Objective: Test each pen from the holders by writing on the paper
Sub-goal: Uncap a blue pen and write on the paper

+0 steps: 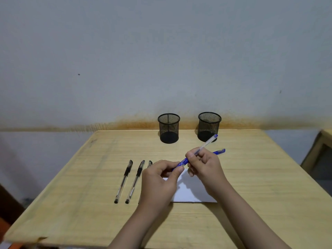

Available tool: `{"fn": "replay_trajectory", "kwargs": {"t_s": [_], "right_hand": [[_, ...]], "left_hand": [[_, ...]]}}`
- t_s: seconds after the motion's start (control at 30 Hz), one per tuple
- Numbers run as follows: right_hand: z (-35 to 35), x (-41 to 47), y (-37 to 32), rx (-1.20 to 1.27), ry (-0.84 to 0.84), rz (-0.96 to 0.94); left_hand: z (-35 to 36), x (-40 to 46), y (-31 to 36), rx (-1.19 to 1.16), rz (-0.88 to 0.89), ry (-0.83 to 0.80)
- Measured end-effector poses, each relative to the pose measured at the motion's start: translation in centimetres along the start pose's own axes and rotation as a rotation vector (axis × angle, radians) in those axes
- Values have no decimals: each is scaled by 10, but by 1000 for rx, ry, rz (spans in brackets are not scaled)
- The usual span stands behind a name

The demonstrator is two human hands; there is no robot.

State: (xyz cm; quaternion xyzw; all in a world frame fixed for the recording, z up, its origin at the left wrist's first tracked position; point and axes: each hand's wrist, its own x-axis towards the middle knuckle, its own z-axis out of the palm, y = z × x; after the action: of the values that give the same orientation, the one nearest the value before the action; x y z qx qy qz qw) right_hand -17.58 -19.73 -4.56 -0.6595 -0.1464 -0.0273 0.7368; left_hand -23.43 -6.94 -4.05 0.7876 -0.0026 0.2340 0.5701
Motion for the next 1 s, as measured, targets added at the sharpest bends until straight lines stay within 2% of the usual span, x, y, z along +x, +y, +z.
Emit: {"fn": "replay_trajectory", "kwargs": {"t_s": [0.1,0.2,0.27,0.37,0.43,0.67,0.77,0.87,1.0], "right_hand": [[5,10,6,112,35,130],[-34,42,4,379,395,268],[-67,55,-2,343,500,252],[-62,49,-1,147,354,232],[-44,39,5,111,284,239],[-35,24,17,55,297,289],[-36,20,16,28,296,273],[-37,17,18,59,313,284],[-37,16,24,120,305,316]], "left_hand": [[-1,2,0,-9,-40,7],[-16,-13,-6,-31,-63,16],[-28,-21,-11,0,-91,27],[-30,-3,-29,136,-139,20],[-23,19,-38,230,-107,18],[17,81,-63,648,-90,-117],[27,90,-78,756,-76,-170],[29,91,-86,788,-69,-182],[21,84,-79,700,23,-110]]}}
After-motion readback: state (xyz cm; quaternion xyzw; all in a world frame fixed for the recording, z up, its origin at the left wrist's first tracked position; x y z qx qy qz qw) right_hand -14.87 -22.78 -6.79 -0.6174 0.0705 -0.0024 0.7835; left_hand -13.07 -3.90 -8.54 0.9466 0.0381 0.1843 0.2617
